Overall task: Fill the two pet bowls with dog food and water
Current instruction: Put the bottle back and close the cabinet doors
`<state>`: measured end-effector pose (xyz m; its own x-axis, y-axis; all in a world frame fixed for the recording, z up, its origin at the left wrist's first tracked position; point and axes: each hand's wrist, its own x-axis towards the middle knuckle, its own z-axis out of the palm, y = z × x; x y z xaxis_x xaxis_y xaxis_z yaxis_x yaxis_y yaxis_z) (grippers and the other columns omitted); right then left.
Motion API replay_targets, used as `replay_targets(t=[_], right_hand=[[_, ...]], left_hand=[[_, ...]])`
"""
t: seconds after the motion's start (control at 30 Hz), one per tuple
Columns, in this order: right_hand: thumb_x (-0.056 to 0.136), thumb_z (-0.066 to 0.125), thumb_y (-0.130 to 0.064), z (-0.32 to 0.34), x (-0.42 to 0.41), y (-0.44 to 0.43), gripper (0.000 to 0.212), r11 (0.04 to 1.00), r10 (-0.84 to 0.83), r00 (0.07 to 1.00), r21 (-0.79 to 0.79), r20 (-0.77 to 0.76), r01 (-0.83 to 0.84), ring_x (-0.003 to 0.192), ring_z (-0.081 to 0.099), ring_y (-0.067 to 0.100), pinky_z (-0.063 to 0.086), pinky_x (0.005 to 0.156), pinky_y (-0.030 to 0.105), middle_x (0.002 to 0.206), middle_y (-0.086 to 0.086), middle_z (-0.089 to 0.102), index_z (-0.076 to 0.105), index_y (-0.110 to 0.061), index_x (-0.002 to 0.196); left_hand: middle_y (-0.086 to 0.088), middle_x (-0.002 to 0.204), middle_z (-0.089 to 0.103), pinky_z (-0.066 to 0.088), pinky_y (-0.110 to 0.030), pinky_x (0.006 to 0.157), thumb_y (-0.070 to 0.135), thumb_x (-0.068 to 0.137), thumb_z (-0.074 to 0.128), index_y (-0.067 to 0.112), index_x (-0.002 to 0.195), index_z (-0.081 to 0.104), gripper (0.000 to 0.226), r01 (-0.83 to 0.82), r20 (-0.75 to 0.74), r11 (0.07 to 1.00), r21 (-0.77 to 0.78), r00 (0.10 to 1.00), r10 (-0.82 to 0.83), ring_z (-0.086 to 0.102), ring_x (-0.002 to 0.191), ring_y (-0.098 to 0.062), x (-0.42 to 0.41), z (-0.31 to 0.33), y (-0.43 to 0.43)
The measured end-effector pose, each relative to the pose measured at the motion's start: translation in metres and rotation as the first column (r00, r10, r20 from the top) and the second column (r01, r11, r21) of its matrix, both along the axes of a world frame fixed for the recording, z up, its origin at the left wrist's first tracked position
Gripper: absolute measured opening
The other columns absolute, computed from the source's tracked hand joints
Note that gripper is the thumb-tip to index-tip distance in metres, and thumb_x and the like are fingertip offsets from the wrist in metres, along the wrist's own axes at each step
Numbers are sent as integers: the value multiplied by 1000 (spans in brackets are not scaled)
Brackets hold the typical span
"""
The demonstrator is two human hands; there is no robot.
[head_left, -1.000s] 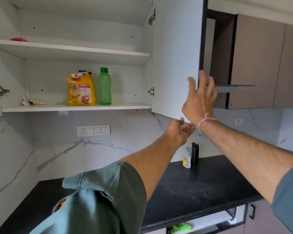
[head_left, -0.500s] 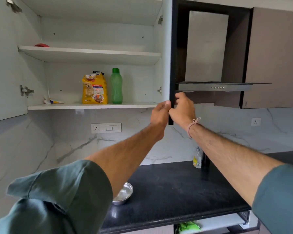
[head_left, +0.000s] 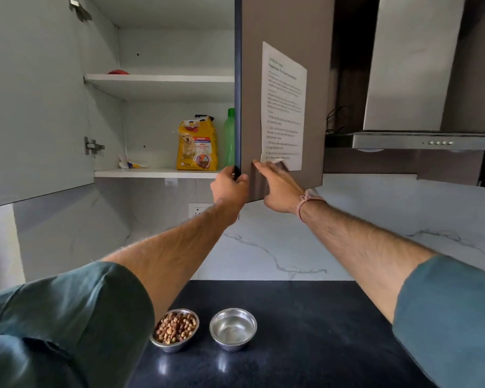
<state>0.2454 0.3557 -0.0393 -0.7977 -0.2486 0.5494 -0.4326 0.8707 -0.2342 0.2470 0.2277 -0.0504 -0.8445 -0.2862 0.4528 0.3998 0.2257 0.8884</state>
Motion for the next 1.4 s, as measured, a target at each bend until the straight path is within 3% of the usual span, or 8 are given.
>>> replay_targets(t=[0.07,0.23,0.4,0.5,0.67,0.87,1.4], right_hand=[[82,62,7,1,-30,-11,95,999,-34,999,28,17,34,157,11,34,28,125,41,170,14,8,20,-21,163],[76,68,-3,-3,-99,-36,102,981,-104,993,162,-51,111,149,21,41,46,109,54,168,7,8,22,-35,160],[83,68,-12,-10,-144,-53,103,931,-196,973,288,-122,224,149,18,43,48,107,56,171,7,2,8,-39,162],[86,65,-12,-16,-173,-67,102,919,-223,966,302,-129,253,147,26,44,55,97,51,172,8,-5,3,-37,163],[89,61,-17,-21,-215,-89,95,871,-305,927,330,-221,365,134,43,50,57,90,48,170,19,-1,5,-30,164],[90,61,-19,-21,-249,-102,92,842,-355,898,330,-260,428,129,47,50,52,94,48,169,23,3,8,-27,164],[90,61,-19,-19,-279,-110,93,834,-390,895,329,-216,442,117,60,46,55,85,43,170,24,-6,5,-27,164]], left_hand=[[-7,141,62,48,-36,107,17,105,56,11,149,50,44,-18,16,1000,17,1000,18,58,129,-26,-21,1,-16],[-8,137,65,50,-40,109,15,104,57,9,144,56,40,-63,26,998,2,998,63,62,125,-28,-83,1,-53],[-10,135,65,51,-45,108,17,105,55,9,142,57,38,-95,28,994,-60,995,97,62,124,-31,-141,2,-80],[-10,132,65,52,-47,108,22,105,55,12,137,60,34,-111,16,979,-170,993,115,61,122,-31,-178,2,-96],[-13,133,55,31,-46,117,33,106,50,17,135,63,35,-264,-22,848,-459,958,286,41,130,-32,-238,2,-115],[-12,131,59,31,-47,105,38,107,45,19,133,62,37,-336,-76,698,-632,924,376,39,129,-32,-288,2,-122],[-9,139,54,31,-51,108,37,107,46,17,130,64,35,-341,-98,724,-599,929,356,41,131,-33,-336,2,-123]])
